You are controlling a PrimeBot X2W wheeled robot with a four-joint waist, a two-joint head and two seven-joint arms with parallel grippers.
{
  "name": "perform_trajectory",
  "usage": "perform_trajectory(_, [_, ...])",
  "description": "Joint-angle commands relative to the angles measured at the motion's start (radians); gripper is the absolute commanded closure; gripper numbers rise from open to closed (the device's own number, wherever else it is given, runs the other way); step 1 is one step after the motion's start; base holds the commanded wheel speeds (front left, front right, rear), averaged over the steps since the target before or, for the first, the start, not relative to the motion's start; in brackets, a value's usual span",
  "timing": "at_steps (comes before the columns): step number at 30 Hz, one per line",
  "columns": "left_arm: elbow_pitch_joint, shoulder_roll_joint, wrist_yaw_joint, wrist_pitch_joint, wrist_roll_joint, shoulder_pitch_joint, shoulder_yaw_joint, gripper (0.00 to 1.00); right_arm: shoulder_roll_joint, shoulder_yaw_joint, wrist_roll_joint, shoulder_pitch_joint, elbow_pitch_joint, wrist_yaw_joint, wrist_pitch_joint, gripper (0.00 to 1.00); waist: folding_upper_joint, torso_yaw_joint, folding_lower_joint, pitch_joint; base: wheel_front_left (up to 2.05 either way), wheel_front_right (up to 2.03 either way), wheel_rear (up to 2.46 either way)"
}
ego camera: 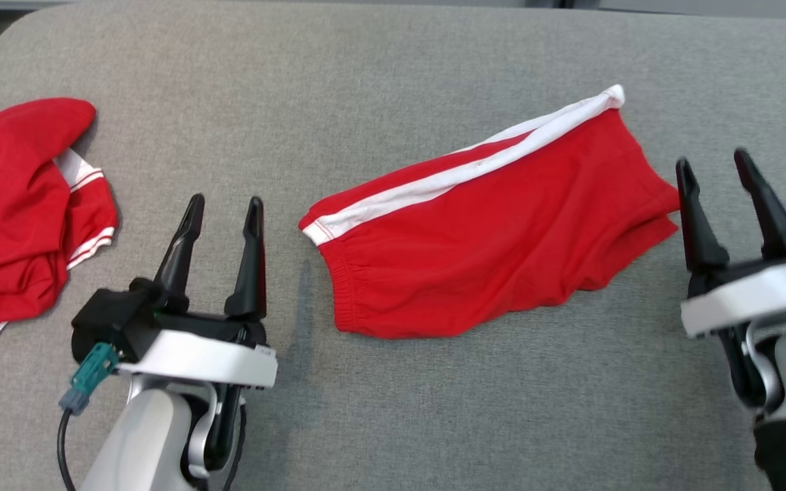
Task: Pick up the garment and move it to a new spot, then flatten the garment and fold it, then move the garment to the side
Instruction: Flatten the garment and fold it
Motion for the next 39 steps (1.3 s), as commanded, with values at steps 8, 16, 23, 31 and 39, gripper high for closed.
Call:
perform_trajectory(8, [0.015,0.003,-0.028,-0.002,0.057,0.104,0.065,0.0,0.058,-0.066,-0.049,0.182,-0.122,0.0,0.002,0.0,0.0,-0.051,0.0,-0.058,0.0,0.0,0.0])
perform_trajectory(16, [0.04,-0.009,-0.042,-0.002,0.072,0.127,0.082,0.0,0.073,-0.086,-0.055,0.221,-0.159,0.0,0.027,0.0,0.0,-0.061,0.0,-0.069,0.0,0.0,0.0])
perform_trajectory(23, [0.041,-0.022,-0.059,-0.002,0.081,0.123,0.095,0.0,0.082,-0.097,-0.059,0.232,-0.177,0.0,0.039,0.0,0.0,-0.058,0.0,-0.075,0.0,0.0,0.0])
perform_trajectory(31, [0.041,-0.038,-0.07,-0.002,0.096,0.106,0.103,0.0,0.078,-0.096,-0.05,0.186,-0.178,0.0,0.055,0.0,0.0,-0.048,0.0,-0.056,0.0,0.0,0.0])
perform_trajectory(39, [0.045,-0.051,-0.089,-0.002,0.107,0.064,0.1,0.0,0.043,-0.05,-0.024,0.043,-0.045,0.0,0.078,0.0,0.0,-0.013,0.0,-0.011,0.0,0.0,0.0])
